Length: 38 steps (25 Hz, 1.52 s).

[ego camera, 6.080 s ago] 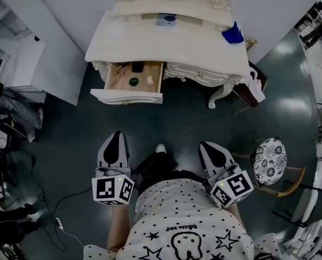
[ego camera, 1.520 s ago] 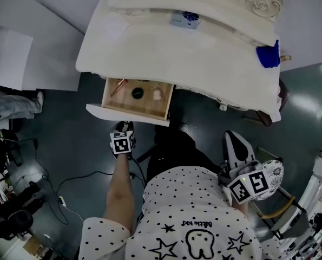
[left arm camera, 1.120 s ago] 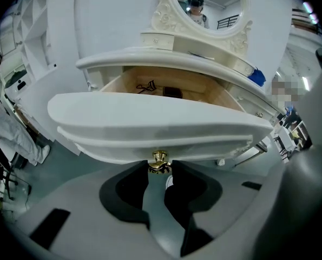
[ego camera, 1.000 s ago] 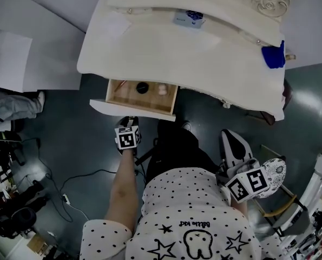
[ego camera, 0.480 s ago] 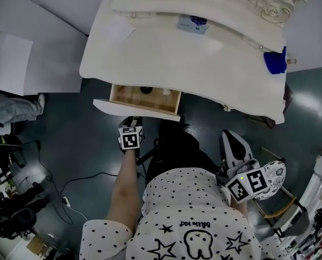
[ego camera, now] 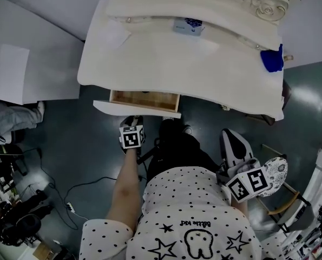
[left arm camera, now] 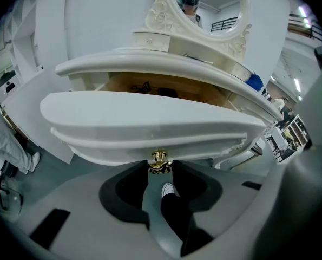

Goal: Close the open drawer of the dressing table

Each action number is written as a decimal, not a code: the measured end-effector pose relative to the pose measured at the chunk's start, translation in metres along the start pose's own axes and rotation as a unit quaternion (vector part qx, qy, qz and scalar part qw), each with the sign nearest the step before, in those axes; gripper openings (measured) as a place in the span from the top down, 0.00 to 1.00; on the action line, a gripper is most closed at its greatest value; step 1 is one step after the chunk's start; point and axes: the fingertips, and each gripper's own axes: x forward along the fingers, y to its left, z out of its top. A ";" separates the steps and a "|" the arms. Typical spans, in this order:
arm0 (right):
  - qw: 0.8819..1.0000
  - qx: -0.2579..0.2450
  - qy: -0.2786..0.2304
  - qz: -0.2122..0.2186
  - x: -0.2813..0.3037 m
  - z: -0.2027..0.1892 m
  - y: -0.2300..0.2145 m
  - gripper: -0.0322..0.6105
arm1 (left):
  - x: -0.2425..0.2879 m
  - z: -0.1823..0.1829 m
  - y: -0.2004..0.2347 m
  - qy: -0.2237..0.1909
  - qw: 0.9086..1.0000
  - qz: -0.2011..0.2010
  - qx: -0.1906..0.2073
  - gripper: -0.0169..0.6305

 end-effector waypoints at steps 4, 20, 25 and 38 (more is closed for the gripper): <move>1.000 -0.002 -0.007 -0.009 0.002 0.004 0.001 0.94 | 0.003 0.010 -0.001 0.001 1.000 -0.008 -0.001 0.74; 0.998 -0.006 -0.036 -0.051 0.007 0.021 0.000 0.94 | 0.029 0.055 -0.003 -0.011 1.000 -0.027 0.009 0.74; 0.996 0.000 -0.046 -0.074 0.005 0.025 -0.005 0.94 | 0.036 0.069 -0.002 -0.015 0.999 -0.027 0.008 0.74; 0.994 0.004 -0.059 -0.093 0.006 0.032 -0.008 0.94 | 0.049 0.094 -0.005 -0.016 0.999 -0.038 0.019 0.74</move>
